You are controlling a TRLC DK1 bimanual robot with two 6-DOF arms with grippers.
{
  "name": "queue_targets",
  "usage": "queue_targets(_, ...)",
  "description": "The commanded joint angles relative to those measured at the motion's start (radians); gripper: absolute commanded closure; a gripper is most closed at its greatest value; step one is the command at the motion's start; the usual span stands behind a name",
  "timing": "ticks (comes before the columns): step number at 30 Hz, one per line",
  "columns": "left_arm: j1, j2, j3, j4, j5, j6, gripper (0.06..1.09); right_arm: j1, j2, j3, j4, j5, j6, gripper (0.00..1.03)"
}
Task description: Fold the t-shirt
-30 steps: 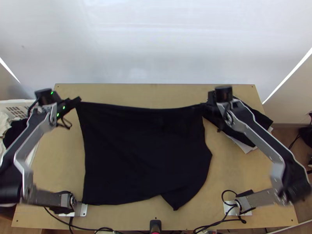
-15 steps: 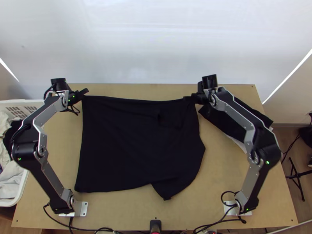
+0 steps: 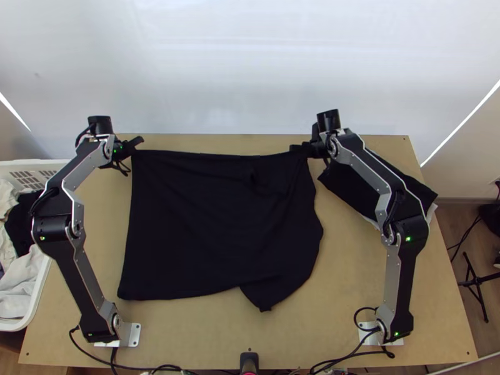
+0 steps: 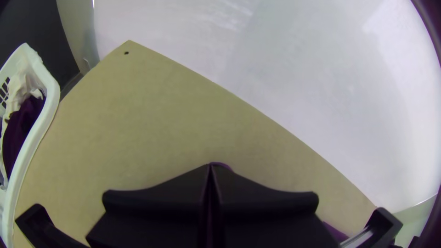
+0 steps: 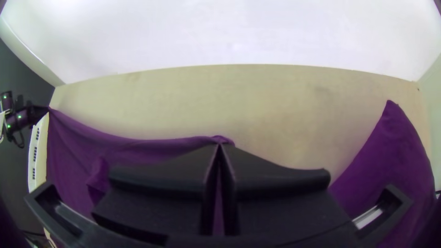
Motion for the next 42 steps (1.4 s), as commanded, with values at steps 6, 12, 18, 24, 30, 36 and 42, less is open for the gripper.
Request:
queue_targets(6,0.019,0.066,0.155,-0.130,-0.018,-0.012,1.05,-0.017,0.018,0.068,-0.049,0.001,0.010,1.00)
queue_targets(12,0.017,0.010,0.122,-0.275,-0.010,0.008,1.05,-0.004,-0.010,0.047,-0.176,-0.012,0.024,1.00)
queue_targets(18,0.019,-0.119,-0.046,-0.289,0.047,0.073,1.05,0.009,-0.062,-0.031,-0.260,-0.047,0.024,1.00)
queue_targets(24,0.056,-0.213,-0.169,-0.303,0.088,0.106,1.05,0.003,-0.096,-0.094,-0.274,-0.045,0.020,1.00)
queue_targets(30,0.083,-0.294,-0.261,-0.305,0.116,0.137,1.05,0.003,-0.100,-0.104,-0.346,-0.045,0.010,1.00)
queue_targets(36,0.097,-0.360,-0.342,-0.311,0.148,0.154,1.05,0.005,-0.131,-0.156,-0.366,-0.045,0.006,1.00)
queue_targets(42,0.086,-0.441,-0.453,-0.312,0.158,0.183,1.05,0.005,-0.186,-0.259,-0.354,-0.044,0.001,1.00)
